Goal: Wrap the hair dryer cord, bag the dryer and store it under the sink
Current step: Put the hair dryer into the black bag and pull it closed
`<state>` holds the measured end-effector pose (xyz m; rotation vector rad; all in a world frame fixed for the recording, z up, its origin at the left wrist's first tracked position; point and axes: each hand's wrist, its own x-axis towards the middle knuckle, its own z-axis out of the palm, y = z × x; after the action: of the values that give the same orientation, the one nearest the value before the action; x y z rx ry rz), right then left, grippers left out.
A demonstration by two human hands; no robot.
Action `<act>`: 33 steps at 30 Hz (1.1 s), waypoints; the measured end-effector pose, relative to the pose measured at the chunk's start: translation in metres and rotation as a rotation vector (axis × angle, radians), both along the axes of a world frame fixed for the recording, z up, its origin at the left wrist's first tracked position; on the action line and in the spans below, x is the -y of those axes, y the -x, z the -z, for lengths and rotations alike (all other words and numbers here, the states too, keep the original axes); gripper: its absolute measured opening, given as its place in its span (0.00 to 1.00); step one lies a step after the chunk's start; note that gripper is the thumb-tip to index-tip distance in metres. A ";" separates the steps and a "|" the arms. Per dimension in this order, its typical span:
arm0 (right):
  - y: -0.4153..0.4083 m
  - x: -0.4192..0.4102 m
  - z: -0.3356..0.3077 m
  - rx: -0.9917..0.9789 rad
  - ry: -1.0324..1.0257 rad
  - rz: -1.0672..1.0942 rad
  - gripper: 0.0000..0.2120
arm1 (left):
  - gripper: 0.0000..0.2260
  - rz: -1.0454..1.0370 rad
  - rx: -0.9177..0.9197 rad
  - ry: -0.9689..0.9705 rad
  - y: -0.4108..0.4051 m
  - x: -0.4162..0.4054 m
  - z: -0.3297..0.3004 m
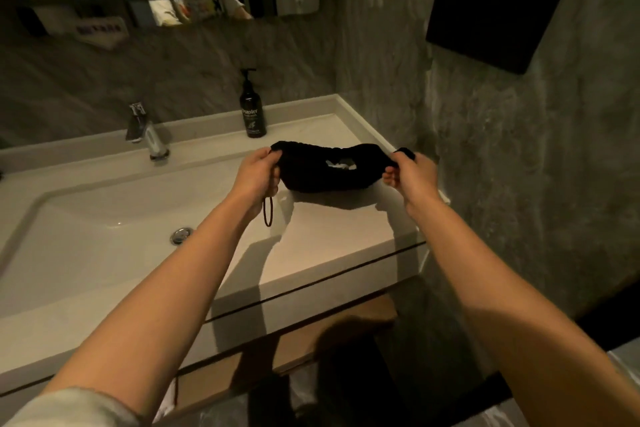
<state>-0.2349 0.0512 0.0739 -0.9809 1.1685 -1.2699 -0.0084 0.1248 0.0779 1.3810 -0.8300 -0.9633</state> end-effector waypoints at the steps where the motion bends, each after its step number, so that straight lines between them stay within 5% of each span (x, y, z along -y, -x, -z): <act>1: -0.003 0.007 -0.010 -0.007 0.018 -0.006 0.06 | 0.10 -0.008 -0.018 0.017 -0.005 0.007 -0.008; 8: -0.023 0.051 -0.074 -0.073 0.102 0.028 0.07 | 0.13 0.039 -0.042 0.105 -0.040 0.058 -0.063; 15: -0.043 0.075 -0.080 -0.088 0.072 0.005 0.06 | 0.14 0.143 0.577 0.108 -0.086 0.075 -0.090; 18: -0.054 0.077 -0.074 -0.258 0.142 0.062 0.09 | 0.18 0.211 0.741 0.126 -0.098 0.076 -0.102; 23: -0.091 0.059 -0.076 -0.925 0.711 0.294 0.28 | 0.19 0.218 0.473 0.164 -0.104 0.093 -0.102; 28: -0.150 0.044 -0.090 -1.057 0.936 -0.191 0.25 | 0.19 0.250 0.346 0.170 -0.103 0.095 -0.092; 33: -0.174 0.051 -0.088 -1.099 0.926 -0.189 0.19 | 0.19 0.188 0.309 0.179 -0.109 0.090 -0.088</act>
<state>-0.0605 0.0004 0.1621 -2.6269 1.1730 -1.0909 0.1002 0.0348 0.1663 1.3300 -1.2666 -0.8033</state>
